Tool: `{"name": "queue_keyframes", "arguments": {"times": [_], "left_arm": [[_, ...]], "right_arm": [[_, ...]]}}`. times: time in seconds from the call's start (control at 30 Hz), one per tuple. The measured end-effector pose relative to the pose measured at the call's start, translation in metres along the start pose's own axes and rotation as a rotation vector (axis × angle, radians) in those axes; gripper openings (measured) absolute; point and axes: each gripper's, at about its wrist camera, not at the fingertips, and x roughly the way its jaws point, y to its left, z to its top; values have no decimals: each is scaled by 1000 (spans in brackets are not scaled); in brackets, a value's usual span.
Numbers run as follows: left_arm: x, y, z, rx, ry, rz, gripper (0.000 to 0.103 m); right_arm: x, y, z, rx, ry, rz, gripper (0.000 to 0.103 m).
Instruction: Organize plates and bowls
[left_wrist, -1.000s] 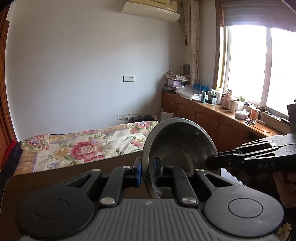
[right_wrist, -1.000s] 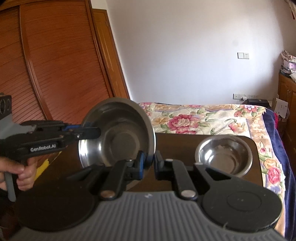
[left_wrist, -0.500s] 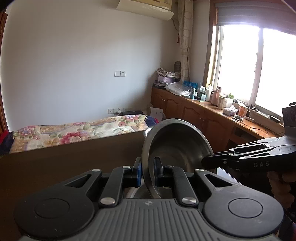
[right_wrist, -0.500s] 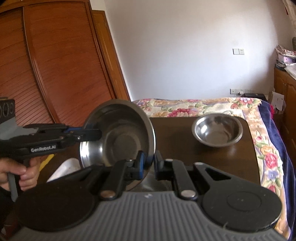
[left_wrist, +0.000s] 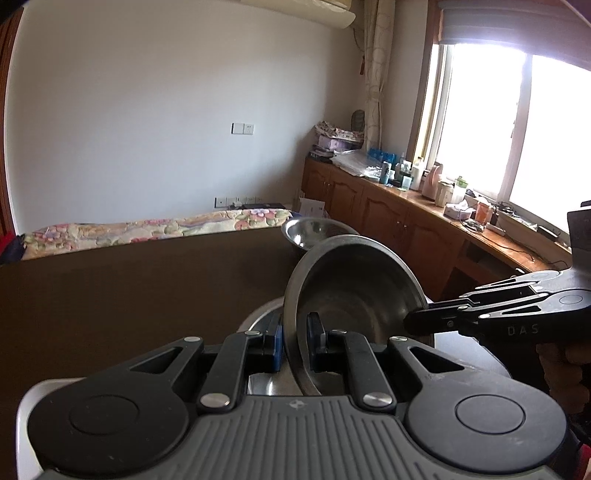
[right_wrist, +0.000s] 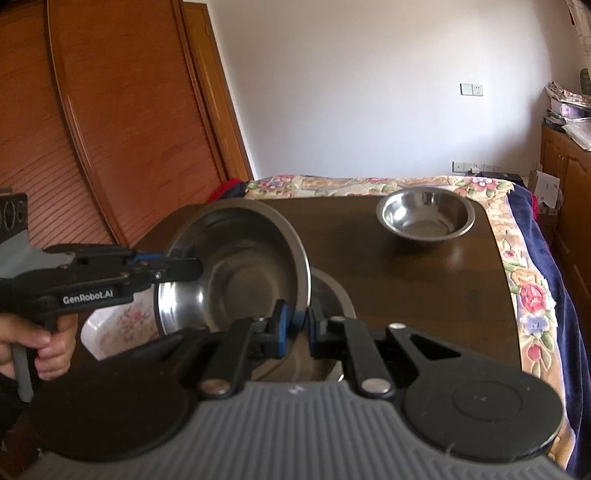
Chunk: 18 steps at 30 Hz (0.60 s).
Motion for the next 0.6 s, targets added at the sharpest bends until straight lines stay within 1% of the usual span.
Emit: {"name": "queue_keyframes", "arguments": {"times": [0.27, 0.6], "left_arm": [[9, 4, -9, -11, 25, 13, 42], [19, 12, -19, -21, 45, 5, 42]], "right_arm": [[6, 4, -9, -15, 26, -7, 13], [11, 5, -17, -40, 40, -20, 13]]}}
